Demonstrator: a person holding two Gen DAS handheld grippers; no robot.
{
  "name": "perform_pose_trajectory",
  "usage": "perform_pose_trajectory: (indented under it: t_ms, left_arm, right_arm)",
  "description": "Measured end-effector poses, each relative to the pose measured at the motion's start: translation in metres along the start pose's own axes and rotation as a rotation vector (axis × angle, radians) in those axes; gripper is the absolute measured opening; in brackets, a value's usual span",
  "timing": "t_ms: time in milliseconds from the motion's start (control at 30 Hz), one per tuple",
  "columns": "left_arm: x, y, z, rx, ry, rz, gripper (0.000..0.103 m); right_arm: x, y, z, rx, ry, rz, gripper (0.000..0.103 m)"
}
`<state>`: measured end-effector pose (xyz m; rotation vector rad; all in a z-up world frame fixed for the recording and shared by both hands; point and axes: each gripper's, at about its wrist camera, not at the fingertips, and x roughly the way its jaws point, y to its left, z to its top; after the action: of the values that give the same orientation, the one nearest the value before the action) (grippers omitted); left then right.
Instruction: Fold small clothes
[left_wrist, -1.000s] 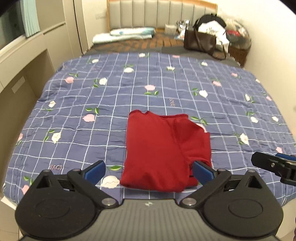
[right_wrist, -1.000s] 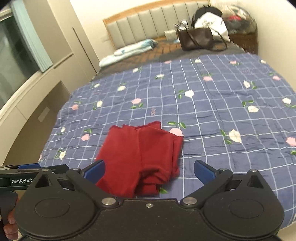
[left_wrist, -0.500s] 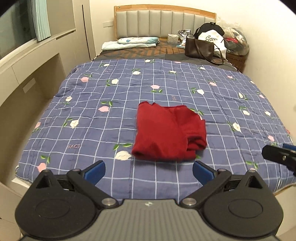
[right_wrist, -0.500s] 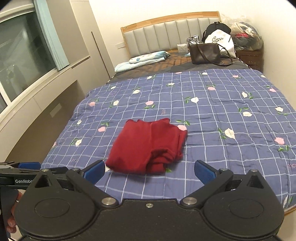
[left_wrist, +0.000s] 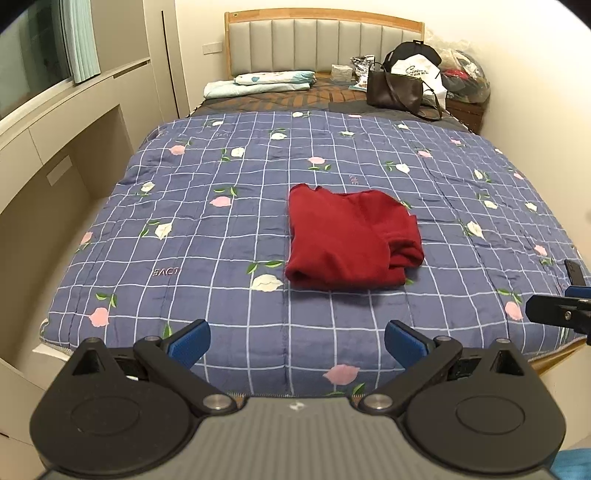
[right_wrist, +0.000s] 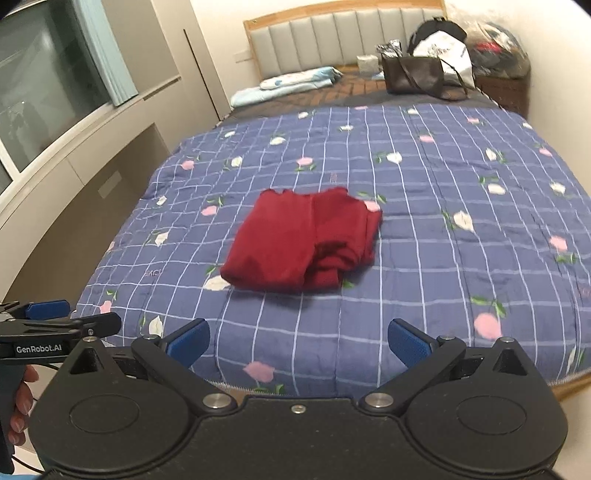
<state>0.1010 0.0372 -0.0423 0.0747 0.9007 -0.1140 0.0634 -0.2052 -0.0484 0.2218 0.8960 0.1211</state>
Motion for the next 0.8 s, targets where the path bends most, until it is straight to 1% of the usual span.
perform_pose_trajectory:
  t_ms: [300, 533, 800]
  left_arm:
    - [0.0, 0.016, -0.005, 0.022, 0.011, -0.018, 0.102]
    - [0.001, 0.017, -0.004, 0.032, 0.015, -0.037, 0.102]
    - [0.0, 0.015, -0.004, 0.039, 0.012, -0.04, 0.102]
  right_arm:
    - [0.0, 0.014, -0.008, 0.017, 0.016, -0.027, 0.102]
    - [-0.003, 0.016, -0.011, 0.027, 0.011, -0.039, 0.102]
    - [-0.005, 0.014, -0.012, 0.032, 0.009, -0.04, 0.102]
